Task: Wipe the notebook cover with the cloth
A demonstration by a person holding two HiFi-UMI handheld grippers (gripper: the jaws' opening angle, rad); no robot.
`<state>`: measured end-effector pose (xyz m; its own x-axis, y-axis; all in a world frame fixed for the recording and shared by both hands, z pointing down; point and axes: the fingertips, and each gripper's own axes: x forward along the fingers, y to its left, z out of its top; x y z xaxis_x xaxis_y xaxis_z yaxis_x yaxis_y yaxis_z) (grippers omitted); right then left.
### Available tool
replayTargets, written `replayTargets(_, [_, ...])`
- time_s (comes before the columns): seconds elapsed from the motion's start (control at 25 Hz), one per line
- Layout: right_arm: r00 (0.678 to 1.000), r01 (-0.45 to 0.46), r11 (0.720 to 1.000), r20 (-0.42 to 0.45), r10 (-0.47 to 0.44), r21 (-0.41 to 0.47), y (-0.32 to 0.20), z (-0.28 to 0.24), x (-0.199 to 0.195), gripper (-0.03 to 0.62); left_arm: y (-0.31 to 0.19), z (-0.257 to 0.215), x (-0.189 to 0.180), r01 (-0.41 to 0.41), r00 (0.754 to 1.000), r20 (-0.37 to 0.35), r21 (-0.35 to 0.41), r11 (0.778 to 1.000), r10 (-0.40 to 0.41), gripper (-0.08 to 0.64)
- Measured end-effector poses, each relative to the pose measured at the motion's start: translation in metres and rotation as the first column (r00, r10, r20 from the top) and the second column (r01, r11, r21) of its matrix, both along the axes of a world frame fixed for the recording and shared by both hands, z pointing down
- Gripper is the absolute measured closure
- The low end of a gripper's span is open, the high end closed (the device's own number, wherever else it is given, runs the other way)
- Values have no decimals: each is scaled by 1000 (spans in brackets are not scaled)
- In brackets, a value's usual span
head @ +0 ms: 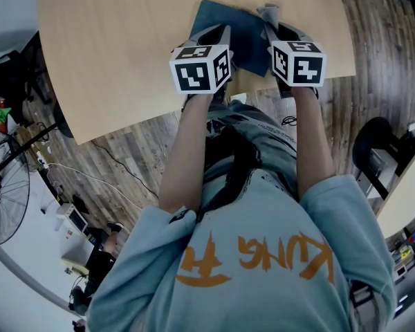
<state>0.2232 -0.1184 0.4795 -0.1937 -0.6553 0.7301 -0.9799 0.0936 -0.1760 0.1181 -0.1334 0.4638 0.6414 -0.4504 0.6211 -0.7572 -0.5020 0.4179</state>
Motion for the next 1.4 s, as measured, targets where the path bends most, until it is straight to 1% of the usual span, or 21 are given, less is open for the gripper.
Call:
replayTargets(0.52, [1000,-30,1000,-2,30,-5,21,-1,22,561,19,-1,19,-26,1000,2,0,1000,26,542])
replayTargets(0.68, [999,-50,999,-19,49,-15,30,-5,32,561,26,-4,25,-34,999,-1,5,999,34,542])
replayTargets(0.88, [997,-72,997,-30,72,0,40,-12,45,561,34,-11,31,-36,999,-8,21,999,36,543])
replayTargets(1.08, [997,-69,997,-43,70,45,40,-29,48,561,32,-28,30,-16,999,-29,64,998,18,542])
replayTargets(1.28, [998,-38,993,-49,43,112,34,-59,39,561,20,-61,13,56,997,-61,124,991,-49,542])
replayTargets(1.4, [997,-27,985,-61,38,172,26,-81,36,561,13,-82,7,81,994,-83,167,983,-68,542])
